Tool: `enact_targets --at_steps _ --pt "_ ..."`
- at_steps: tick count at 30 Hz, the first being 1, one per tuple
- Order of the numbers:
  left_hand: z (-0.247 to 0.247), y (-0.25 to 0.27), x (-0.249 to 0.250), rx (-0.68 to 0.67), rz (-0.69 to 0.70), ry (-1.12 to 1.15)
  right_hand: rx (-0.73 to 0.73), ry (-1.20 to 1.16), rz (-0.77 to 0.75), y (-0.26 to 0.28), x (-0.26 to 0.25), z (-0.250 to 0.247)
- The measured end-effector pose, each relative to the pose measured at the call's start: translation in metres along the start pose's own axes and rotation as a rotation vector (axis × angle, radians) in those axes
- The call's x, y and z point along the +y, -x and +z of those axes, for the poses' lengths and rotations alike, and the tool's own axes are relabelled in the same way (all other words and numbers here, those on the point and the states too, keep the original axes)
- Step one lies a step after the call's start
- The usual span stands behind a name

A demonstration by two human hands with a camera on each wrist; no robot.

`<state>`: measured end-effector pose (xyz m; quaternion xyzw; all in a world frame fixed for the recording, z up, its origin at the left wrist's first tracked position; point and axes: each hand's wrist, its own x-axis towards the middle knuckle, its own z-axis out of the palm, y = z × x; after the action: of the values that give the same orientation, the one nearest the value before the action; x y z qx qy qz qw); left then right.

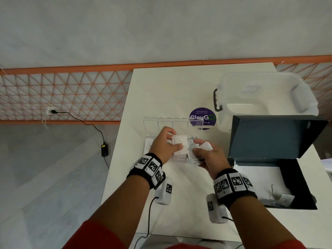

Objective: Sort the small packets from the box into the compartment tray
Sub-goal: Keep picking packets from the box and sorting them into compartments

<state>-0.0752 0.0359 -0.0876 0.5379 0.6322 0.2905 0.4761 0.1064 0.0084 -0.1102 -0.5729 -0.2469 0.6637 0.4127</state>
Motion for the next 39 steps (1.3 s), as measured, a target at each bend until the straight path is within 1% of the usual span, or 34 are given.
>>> enact_targets --at_steps 4,7,9,12,14,17,20,23,26,28,29,30,32,33,36,38,39 --pt "-0.036 -0.009 -0.015 0.199 -0.005 -0.005 0.000 -0.012 -0.008 0.001 0.001 -0.002" --pt "-0.059 -0.013 -0.028 0.273 -0.031 -0.054 0.009 -0.021 -0.002 0.001 0.006 0.001" --pt "-0.066 -0.016 -0.036 0.265 -0.071 -0.139 0.012 -0.007 0.003 0.000 0.009 0.006" --pt "-0.069 -0.018 -0.048 0.197 -0.124 -0.297 0.008 0.013 0.002 -0.002 0.012 0.013" --pt "-0.067 -0.019 -0.054 0.158 -0.095 -0.397 0.011 0.019 0.000 -0.002 0.012 0.018" --pt "-0.061 -0.020 -0.059 0.130 -0.010 -0.521 0.026 0.011 -0.005 -0.002 0.013 0.022" --pt "-0.060 -0.022 -0.062 0.098 0.023 -0.628 0.036 0.010 -0.011 -0.002 0.016 0.024" --pt "-0.061 -0.020 -0.060 0.063 0.011 -0.616 0.034 0.000 -0.010 -0.001 0.017 0.027" --pt "-0.062 -0.017 -0.059 0.144 0.025 -0.526 0.028 -0.039 0.012 0.000 0.017 0.027" --pt "-0.062 -0.013 -0.052 0.204 0.076 -0.436 0.024 -0.047 0.019 -0.001 0.017 0.027" --pt "-0.060 -0.011 -0.046 0.203 0.114 -0.384 0.024 -0.045 0.018 -0.001 0.017 0.028" --pt "-0.056 -0.009 -0.039 0.178 0.151 -0.326 0.023 -0.040 0.015 -0.001 0.017 0.030" --pt "-0.047 -0.005 -0.023 0.063 0.171 -0.198 0.016 -0.014 -0.001 0.000 0.016 0.033" --pt "-0.041 -0.002 -0.016 -0.006 0.161 -0.159 0.010 0.000 -0.012 0.001 0.016 0.034" --pt "-0.025 0.000 -0.004 -0.181 0.109 -0.147 -0.014 0.027 -0.037 0.004 0.013 0.034" --pt "-0.018 -0.002 0.000 -0.238 0.071 -0.129 -0.034 0.036 -0.056 0.005 0.011 0.033" --pt "-0.015 -0.002 0.001 -0.225 0.050 -0.113 -0.030 0.038 -0.064 0.006 0.011 0.031"
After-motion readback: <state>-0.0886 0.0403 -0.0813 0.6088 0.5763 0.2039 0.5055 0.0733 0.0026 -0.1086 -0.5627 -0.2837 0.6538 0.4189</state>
